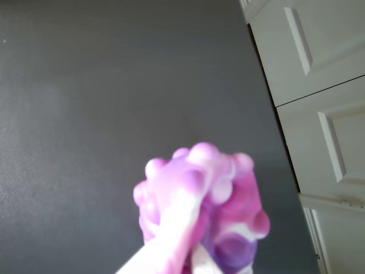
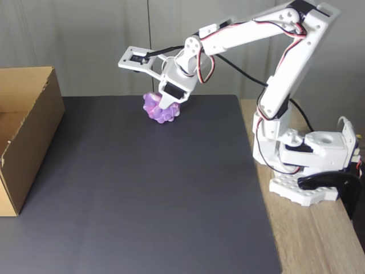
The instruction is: Grasp a ball and put it in the box.
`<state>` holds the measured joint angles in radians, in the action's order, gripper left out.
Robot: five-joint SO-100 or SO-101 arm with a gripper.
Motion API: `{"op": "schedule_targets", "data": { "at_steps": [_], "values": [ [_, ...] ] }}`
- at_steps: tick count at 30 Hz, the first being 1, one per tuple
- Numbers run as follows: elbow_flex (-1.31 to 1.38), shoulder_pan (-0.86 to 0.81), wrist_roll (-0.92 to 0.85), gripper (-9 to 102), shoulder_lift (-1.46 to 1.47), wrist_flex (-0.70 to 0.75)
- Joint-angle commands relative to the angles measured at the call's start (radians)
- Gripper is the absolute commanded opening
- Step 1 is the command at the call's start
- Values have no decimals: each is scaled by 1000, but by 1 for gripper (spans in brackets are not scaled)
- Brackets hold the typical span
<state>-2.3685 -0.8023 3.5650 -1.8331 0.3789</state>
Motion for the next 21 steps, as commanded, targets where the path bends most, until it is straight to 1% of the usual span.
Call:
{"op": "schedule_targets", "data": {
  "at_steps": [1,4,16,21],
  "values": [
    [8,15,-12,0,-40,-9],
    [25,26,-9,0,-69,2],
    [199,103,-49,0,-244,190],
    [304,150,-66,0,-284,224]
  ]
}}
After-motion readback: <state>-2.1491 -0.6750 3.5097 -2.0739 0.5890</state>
